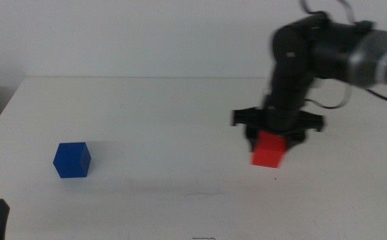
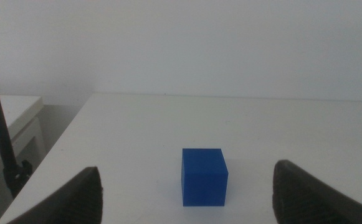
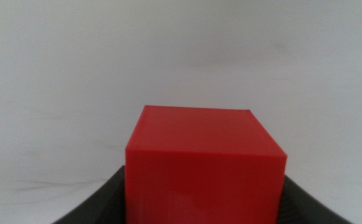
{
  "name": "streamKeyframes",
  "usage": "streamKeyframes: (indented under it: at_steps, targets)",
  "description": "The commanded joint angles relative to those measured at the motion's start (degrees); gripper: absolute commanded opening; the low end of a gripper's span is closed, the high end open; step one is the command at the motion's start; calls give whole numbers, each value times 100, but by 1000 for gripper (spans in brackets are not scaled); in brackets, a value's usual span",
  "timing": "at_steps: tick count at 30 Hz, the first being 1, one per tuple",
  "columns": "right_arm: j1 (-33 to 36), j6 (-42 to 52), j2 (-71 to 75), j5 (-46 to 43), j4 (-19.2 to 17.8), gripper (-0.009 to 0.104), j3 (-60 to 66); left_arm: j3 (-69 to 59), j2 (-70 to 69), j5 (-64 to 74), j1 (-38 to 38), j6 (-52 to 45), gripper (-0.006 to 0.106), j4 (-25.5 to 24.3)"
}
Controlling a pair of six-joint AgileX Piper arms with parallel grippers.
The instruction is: Stack red cubes first, then green, then blue cubes in a specific spot.
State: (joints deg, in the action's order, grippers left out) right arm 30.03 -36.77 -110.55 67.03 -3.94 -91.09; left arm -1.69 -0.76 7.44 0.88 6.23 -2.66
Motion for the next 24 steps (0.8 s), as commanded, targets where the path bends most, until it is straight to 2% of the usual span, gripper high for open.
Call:
streamKeyframes:
  at_steps: [1,9,24]
  targets:
    - [258,-197,51,117,-135,-1,-547,18,-117,-489,33,54,94,37]
    - [796,-319,-894,574,14,-1,-1900,18,-117,-489,33,54,94,37]
    - [1089,-384,-1352,422,77,-1,-1969,18,-117,-489,33,54,94,37]
